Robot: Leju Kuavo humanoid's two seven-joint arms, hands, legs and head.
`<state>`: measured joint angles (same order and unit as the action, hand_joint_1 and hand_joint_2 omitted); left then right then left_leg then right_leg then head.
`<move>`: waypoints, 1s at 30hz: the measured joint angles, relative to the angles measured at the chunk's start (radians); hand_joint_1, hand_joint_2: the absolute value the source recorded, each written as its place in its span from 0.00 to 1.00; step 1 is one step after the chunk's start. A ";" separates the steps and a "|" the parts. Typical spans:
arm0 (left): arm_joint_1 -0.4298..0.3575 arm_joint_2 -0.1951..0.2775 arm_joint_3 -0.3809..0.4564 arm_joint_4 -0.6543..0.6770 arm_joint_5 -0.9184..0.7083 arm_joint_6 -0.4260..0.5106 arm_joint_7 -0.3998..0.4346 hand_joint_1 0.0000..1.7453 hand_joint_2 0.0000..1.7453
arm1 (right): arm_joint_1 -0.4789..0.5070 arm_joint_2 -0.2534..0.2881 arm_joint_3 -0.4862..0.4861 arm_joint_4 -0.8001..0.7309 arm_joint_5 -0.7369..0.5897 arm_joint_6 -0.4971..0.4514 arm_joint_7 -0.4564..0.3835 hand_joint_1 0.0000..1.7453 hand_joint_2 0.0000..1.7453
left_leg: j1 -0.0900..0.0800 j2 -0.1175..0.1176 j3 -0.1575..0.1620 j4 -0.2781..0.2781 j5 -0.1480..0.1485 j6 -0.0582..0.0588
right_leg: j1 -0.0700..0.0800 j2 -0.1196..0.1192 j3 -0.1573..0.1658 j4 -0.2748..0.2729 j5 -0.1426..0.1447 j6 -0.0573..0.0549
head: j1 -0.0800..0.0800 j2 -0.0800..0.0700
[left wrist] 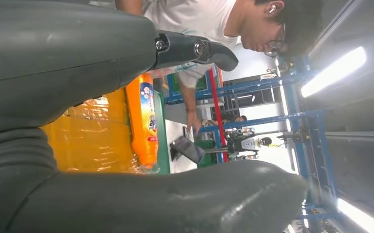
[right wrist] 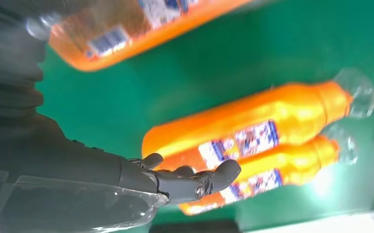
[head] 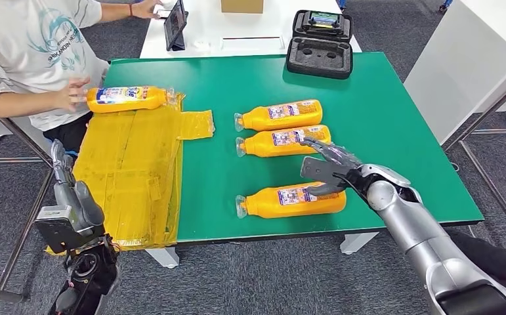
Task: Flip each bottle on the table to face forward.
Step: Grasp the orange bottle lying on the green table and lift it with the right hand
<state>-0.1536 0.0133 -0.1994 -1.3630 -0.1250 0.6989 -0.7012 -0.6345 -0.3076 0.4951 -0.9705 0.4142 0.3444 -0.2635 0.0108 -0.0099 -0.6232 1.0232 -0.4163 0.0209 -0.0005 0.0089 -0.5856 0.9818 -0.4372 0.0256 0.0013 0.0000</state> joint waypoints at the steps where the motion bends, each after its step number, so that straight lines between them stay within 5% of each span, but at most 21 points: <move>1: -0.001 -0.001 0.001 0.005 -0.001 0.000 0.000 0.00 0.00 | 0.000 -0.002 0.007 0.000 -0.004 0.004 0.000 0.00 1.00 | 0.000 0.000 0.000 0.000 0.000 0.000 | 0.000 0.000 0.000 0.000 0.000 0.000 | 0.000 0.000; 30: -0.034 -0.002 0.001 0.092 0.013 0.000 0.000 0.00 0.00 | 0.013 0.019 0.126 0.080 -0.017 0.008 -0.069 0.00 1.00 | 0.000 0.000 0.000 0.000 0.000 0.000 | 0.000 0.000 0.000 0.000 0.000 0.000 | 0.000 0.000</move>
<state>-0.1879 0.0111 -0.1987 -1.2711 -0.1121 0.6989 -0.7012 -0.6218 -0.2882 0.6208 -0.8907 0.3968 0.3524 -0.3326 0.0108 -0.0100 -0.6232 1.0232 -0.4161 0.0209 -0.0005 0.0089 -0.5856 0.9819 -0.4371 0.0256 0.0014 0.0000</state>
